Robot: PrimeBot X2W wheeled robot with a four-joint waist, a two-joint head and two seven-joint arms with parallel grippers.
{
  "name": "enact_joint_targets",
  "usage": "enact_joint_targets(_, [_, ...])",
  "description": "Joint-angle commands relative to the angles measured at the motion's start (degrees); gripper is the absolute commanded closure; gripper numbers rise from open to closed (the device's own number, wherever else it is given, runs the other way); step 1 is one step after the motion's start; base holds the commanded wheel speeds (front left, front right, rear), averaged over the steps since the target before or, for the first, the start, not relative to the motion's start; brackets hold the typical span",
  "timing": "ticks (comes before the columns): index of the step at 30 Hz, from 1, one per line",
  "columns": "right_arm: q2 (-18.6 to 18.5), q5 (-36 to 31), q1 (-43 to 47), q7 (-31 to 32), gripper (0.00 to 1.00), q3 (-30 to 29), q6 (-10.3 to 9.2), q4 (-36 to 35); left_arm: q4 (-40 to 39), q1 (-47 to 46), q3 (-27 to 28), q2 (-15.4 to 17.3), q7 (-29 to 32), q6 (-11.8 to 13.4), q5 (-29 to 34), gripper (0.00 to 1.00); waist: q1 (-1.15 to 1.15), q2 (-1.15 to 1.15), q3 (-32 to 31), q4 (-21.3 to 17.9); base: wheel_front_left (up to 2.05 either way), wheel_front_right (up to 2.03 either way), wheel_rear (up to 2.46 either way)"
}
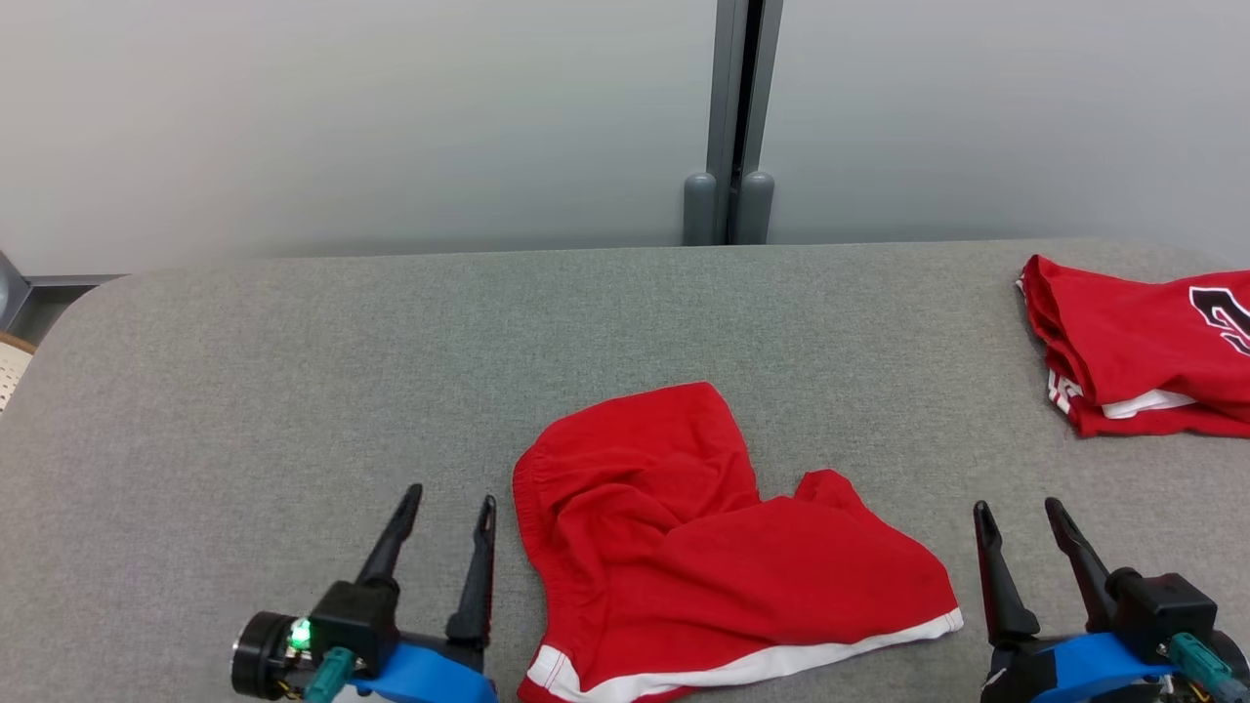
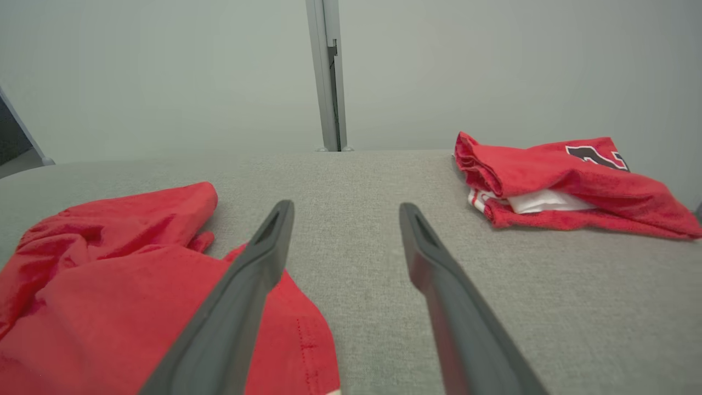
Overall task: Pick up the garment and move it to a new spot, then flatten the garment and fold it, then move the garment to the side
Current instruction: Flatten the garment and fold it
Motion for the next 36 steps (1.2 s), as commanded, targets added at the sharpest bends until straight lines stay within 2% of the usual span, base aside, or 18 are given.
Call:
enact_joint_targets(1, [-0.6,-0.3,0.3,-0.1,0.00,-0.5,0.00,1.7,0.6,0.7,-2.1,0.3,0.1,-0.3,-0.1,0.00,0.00,0.00,0.1,0.0,0.00,0.00,0.00])
enact_joint_targets(7, [-0.9,-0.1,0.0,-0.1,0.00,-1.0,0.00,6.4,1.4,2.2,-7.8,1.3,1.9,-0.6,-0.9,0.00,0.00,0.00,0.1,0.1,0.00,0.00,0.00])
enact_joint_targets(11, [-1.1,0.5,-0.5,-0.2,0.00,-0.8,0.00,10.0,1.5,3.3,-13.5,3.0,4.1,-0.5,-3.0,0.00,0.00,0.00,0.1,0.2,0.00,0.00,0.00])
enact_joint_targets(16, [-1.1,0.9,-1.4,-0.2,0.00,-0.3,0.00,13.1,2.4,4.4,-18.0,5.1,7.0,-0.5,-5.7,0.00,0.00,0.00,0.2,0.2,0.00,0.00,0.00])
enact_joint_targets(23, [-1.3,1.4,-2.7,-0.2,0.00,1.1,0.00,17.8,4.1,4.9,-22.2,6.2,9.4,-0.5,-9.4,0.00,0.00,0.00,0.6,0.2,0.00,0.00,0.00])
enact_joint_targets(36, [-0.6,3.1,-5.9,0.0,0.00,6.8,0.00,26.8,6.1,2.3,-27.7,6.9,8.8,-0.5,-13.0,0.00,0.00,0.00,1.1,1.0,0.00,0.00,0.00])
